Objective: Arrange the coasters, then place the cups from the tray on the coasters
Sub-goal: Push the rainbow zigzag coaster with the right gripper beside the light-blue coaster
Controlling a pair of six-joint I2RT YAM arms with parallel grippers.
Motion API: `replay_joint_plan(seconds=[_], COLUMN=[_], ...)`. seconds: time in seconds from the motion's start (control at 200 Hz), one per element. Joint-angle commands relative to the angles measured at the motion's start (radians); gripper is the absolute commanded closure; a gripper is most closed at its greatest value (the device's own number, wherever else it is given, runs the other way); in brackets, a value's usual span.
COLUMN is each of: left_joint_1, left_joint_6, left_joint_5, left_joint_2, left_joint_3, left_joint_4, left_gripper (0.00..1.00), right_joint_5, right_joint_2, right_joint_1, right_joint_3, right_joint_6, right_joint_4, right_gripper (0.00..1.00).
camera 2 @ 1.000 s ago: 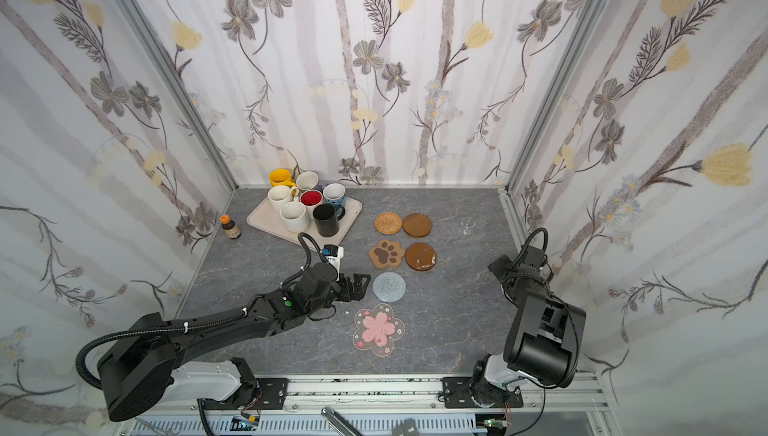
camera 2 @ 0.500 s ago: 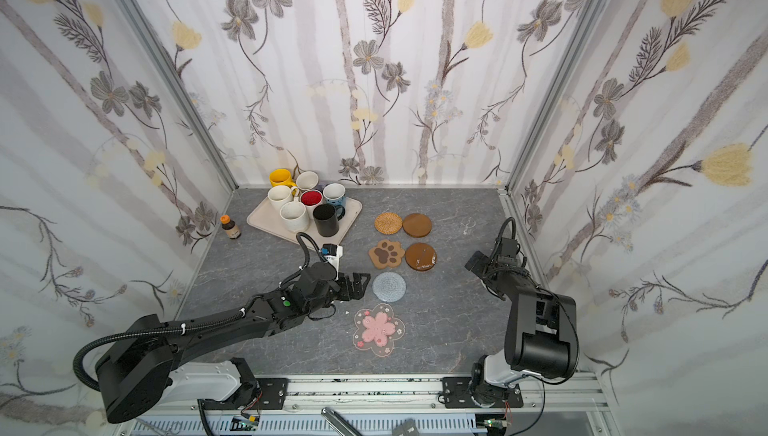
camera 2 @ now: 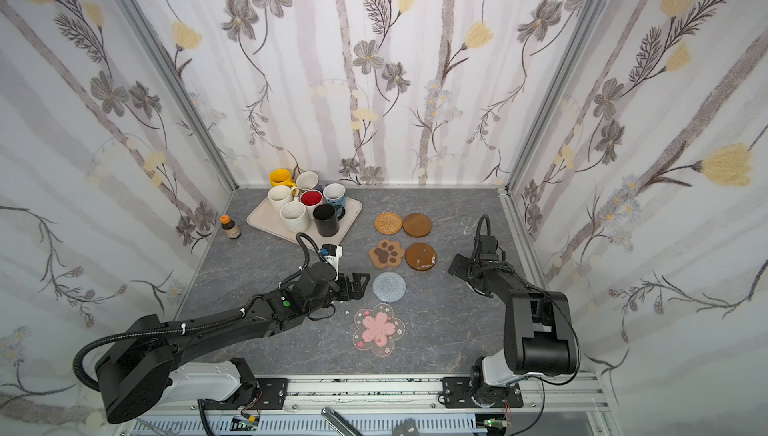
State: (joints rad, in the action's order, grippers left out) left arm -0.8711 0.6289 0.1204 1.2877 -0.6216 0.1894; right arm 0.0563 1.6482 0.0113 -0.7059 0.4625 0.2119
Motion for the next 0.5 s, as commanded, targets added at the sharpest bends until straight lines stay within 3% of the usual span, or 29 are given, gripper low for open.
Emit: replay_joint_plan(seconds=[0.0, 0.495], left_joint_1=[0.004, 0.099], left_joint_6=[-0.01, 0.011], left_joint_5=[0.019, -0.019], left_joint_2=[-0.008, -0.131], left_joint_3=[0.002, 0.058], left_joint_4=[0.013, 0.012], left_gripper=[0.0, 0.0], right_joint_5=[0.11, 0.159], right_joint_2=[-0.005, -0.025], right_joint_1=[-0.04, -0.283], right_joint_3=[0.026, 0.056], right_joint_6=[0.033, 0.119], right_joint_4=[0.103, 0.053], right_gripper=[0.0, 0.0])
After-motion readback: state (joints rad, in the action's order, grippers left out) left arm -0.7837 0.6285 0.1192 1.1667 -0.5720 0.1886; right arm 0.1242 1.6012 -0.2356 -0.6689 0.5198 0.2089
